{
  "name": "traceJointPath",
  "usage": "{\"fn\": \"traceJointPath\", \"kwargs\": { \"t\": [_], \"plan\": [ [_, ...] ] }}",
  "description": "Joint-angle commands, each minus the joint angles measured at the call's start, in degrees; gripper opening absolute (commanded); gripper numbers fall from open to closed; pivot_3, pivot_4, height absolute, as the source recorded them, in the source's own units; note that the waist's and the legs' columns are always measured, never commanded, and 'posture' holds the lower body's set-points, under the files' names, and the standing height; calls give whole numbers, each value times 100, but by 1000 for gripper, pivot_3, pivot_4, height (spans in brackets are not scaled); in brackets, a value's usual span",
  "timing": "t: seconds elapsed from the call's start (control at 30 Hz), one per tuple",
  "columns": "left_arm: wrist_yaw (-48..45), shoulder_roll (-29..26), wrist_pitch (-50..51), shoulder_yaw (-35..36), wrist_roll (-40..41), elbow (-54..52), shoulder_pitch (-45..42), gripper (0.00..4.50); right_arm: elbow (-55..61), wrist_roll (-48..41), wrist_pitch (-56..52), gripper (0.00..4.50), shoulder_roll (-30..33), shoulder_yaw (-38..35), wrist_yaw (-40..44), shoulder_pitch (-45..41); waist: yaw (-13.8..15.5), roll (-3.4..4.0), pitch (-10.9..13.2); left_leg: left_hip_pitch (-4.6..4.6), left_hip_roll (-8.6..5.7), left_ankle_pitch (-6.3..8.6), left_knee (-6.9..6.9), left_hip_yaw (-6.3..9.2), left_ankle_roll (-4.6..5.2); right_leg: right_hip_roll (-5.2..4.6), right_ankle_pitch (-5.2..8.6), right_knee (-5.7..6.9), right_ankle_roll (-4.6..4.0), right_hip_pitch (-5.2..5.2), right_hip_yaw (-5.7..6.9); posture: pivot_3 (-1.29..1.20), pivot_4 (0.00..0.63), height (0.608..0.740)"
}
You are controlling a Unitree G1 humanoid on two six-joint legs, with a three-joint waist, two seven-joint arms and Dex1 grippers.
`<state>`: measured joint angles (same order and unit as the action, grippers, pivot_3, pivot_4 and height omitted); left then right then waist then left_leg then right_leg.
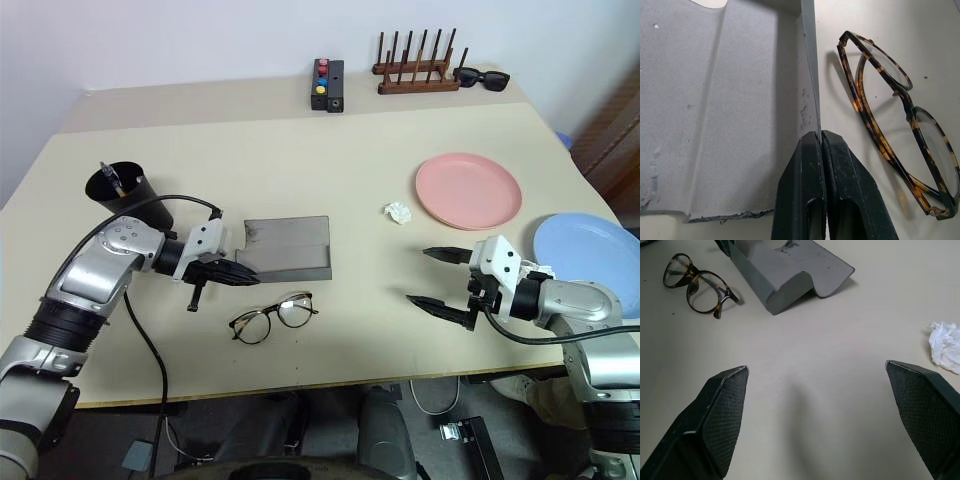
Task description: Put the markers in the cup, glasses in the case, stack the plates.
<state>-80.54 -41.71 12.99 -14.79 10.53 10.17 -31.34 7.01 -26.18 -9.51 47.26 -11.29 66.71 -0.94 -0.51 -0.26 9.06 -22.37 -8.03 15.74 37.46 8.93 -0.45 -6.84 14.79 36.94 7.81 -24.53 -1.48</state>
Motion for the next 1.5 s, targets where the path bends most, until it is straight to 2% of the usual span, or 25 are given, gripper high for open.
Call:
{"fn": "traceJointPath", "kwargs": {
  "t": [0.03,0.07,0.33,0.63,0.77,0.9,1.17,1.5],
  "plan": [
    [28,-27,-76,127,10,30,-3,45,240,-139,-1,4500,43,-156,0,-57,-1,0,0,0,0,0,0,0,0,0,0,0,0,0,0,0,150,740],
    [-17,-33,-34,121,41,37,-20,45,248,-140,-11,4500,40,-157,-6,-58,-1,0,0,0,0,0,0,0,0,0,0,0,0,0,0,0,150,740],
    [-47,-94,143,154,72,-120,-92,3649,336,-148,-61,4500,31,-190,-73,2,1,0,0,0,0,0,0,0,0,0,0,0,0,0,0,0,150,740],
    [37,-451,1152,761,705,-961,-362,3649,635,-275,-268,4500,88,-555,-201,397,8,-2,1,-2,0,0,2,1,1,0,0,0,0,1,0,0,150,740],
    [87,-553,2048,951,1243,-1597,-375,3649,724,-302,-335,4500,55,-701,-294,568,3,-2,1,0,0,1,1,2,1,0,0,0,0,2,0,0,150,740],
    [-103,-798,2703,756,1601,-2098,-188,3649,745,-292,-373,4500,32,-698,-354,578,-6,-1,1,0,1,1,1,2,1,1,0,0,0,2,0,0,150,740],
    [-391,-973,2918,244,1599,-2147,-24,3649,750,-247,-373,4500,-2,-630,-458,556,31,-2,1,2,1,1,0,0,1,0,0,-4,0,6,-1,0,150,740],
    [-154,-416,2561,-355,1223,-1764,73,3649,938,-268,-388,4500,-37,-643,-617,697,124,-3,2,1,1,1,3,-3,2,0,0,-6,0,6,-1,0,150,740]
  ]
}}
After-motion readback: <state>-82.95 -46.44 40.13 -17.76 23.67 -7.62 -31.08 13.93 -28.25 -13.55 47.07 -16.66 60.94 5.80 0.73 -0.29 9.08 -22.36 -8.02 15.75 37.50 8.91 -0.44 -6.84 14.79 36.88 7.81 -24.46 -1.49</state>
